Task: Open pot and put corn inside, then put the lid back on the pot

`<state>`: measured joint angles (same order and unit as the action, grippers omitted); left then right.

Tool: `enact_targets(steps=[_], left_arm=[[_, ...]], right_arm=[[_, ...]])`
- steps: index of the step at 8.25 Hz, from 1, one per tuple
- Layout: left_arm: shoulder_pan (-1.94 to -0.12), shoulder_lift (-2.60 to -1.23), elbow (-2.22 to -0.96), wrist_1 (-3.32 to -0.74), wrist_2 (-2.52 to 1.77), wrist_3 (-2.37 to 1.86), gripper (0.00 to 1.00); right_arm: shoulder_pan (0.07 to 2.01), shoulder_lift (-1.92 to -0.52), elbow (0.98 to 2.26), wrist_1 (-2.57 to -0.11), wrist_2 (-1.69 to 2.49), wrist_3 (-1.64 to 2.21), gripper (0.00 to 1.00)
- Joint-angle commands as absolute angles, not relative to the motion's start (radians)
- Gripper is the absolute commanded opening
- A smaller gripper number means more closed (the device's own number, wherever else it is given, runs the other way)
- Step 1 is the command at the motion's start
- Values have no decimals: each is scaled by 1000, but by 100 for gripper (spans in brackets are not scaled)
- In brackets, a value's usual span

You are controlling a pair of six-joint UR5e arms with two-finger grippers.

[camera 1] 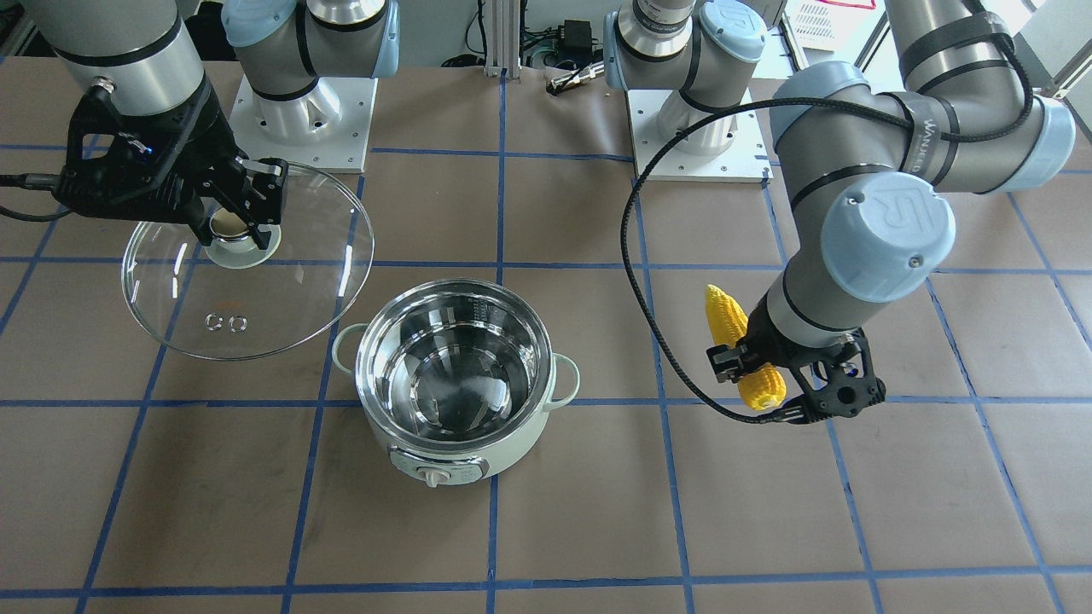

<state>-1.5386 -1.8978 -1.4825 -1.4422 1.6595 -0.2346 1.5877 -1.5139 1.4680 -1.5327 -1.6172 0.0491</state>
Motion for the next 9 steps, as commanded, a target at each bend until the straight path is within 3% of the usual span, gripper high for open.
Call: enact_targets(steps=[1,4,9], left_arm=[[-1708,-1884,-1418,-1500,1651,-354,0],[-1877,-1897,-1350,-1528,1582,-512,0],[-1939,-2025,-1261,-1456,1506,-592,0]], right_arm=[[1591,-1517,1468,-1534,-1617,49,26],[1592,-1520,1468,-1534,-1615,49,26],[1592,-1522,1468,-1536,-1615,49,26]])
